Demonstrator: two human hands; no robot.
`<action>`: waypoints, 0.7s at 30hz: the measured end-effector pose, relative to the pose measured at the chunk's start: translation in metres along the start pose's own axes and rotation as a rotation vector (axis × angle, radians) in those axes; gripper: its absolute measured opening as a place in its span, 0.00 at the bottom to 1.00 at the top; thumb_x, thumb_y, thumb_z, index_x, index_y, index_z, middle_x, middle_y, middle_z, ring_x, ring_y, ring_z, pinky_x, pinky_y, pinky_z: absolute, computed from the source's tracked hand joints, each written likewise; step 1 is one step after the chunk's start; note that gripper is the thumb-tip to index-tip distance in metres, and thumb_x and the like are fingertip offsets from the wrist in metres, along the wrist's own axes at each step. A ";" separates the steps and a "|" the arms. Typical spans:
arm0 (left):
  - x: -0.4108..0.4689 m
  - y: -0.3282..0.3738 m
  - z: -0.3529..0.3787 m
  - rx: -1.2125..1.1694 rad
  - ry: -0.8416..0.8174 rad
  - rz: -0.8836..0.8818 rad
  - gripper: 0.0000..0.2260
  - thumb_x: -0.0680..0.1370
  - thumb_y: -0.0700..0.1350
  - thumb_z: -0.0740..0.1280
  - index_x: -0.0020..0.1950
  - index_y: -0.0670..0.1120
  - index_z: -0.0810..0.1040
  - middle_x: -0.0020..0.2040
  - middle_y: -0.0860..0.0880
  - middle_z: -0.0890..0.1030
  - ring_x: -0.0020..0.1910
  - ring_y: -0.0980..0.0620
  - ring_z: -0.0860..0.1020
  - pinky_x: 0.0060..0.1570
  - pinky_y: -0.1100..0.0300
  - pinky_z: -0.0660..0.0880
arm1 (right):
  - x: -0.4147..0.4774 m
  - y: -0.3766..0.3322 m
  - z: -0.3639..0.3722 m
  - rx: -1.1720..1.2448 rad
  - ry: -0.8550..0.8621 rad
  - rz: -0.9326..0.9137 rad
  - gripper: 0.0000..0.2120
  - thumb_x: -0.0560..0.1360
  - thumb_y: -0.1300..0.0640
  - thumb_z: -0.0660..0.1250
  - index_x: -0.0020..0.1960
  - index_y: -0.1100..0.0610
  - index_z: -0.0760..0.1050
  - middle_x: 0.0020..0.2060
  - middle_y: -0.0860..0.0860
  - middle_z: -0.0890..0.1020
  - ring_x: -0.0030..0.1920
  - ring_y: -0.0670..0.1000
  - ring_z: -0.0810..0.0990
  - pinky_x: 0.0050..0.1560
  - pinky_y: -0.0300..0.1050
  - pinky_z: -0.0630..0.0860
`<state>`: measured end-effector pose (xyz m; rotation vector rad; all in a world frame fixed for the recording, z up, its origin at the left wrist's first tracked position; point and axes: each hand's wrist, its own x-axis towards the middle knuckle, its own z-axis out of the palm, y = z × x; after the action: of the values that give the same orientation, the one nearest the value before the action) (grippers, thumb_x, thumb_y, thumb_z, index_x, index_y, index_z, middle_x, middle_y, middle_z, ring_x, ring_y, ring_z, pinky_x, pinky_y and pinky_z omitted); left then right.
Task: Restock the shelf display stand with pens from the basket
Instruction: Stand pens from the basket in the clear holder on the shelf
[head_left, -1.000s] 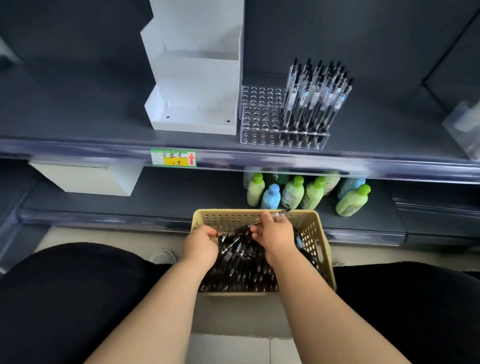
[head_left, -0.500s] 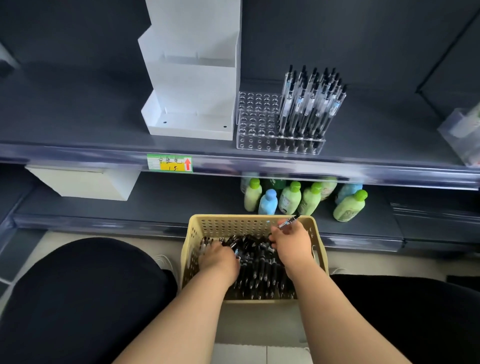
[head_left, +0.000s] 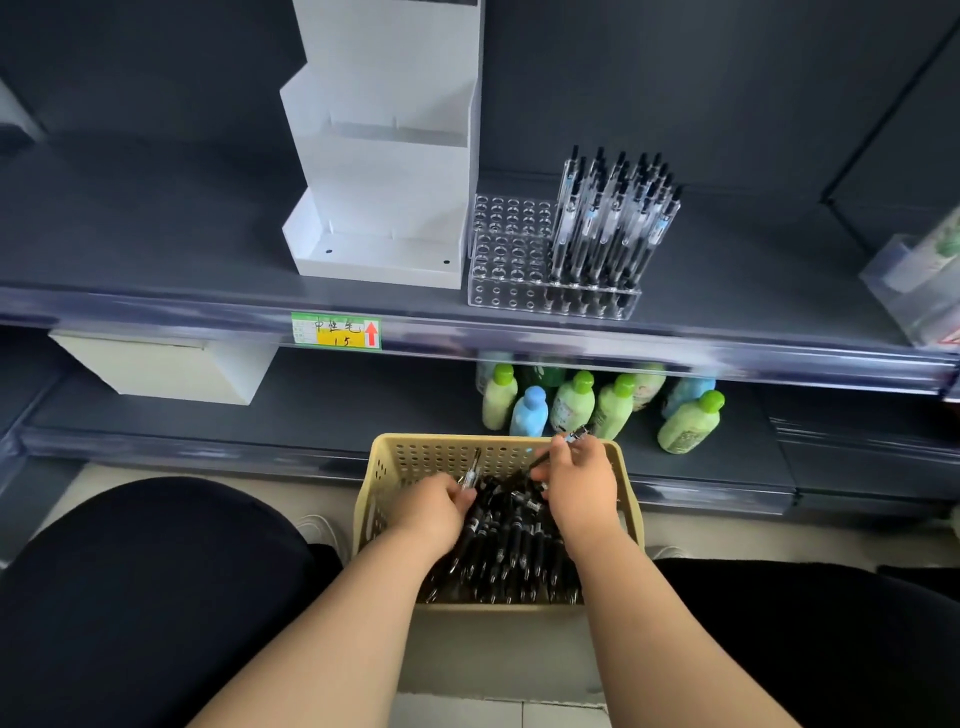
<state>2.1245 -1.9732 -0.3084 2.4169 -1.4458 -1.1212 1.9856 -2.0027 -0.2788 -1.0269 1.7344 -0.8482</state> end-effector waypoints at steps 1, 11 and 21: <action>-0.006 0.005 -0.008 -0.038 0.042 0.058 0.13 0.79 0.55 0.59 0.57 0.49 0.75 0.52 0.50 0.79 0.48 0.50 0.76 0.46 0.57 0.73 | -0.003 -0.004 -0.001 -0.012 0.006 -0.033 0.08 0.81 0.52 0.55 0.51 0.56 0.68 0.36 0.51 0.81 0.37 0.49 0.77 0.38 0.44 0.71; -0.061 0.066 -0.084 -0.329 0.389 0.489 0.05 0.77 0.48 0.67 0.51 0.49 0.77 0.41 0.57 0.78 0.41 0.60 0.75 0.37 0.73 0.68 | -0.034 -0.084 -0.022 -0.100 0.065 -0.500 0.03 0.77 0.55 0.64 0.45 0.52 0.72 0.37 0.47 0.80 0.40 0.47 0.77 0.38 0.33 0.70; -0.050 0.121 -0.169 -0.465 0.585 0.693 0.07 0.77 0.48 0.66 0.54 0.50 0.79 0.43 0.60 0.79 0.42 0.67 0.76 0.40 0.81 0.67 | -0.018 -0.189 -0.073 0.066 0.120 -0.841 0.09 0.76 0.57 0.65 0.43 0.44 0.69 0.37 0.46 0.82 0.41 0.47 0.83 0.47 0.51 0.79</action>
<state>2.1325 -2.0432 -0.1063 1.5321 -1.4194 -0.4564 1.9730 -2.0578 -0.0834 -1.7214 1.3259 -1.4918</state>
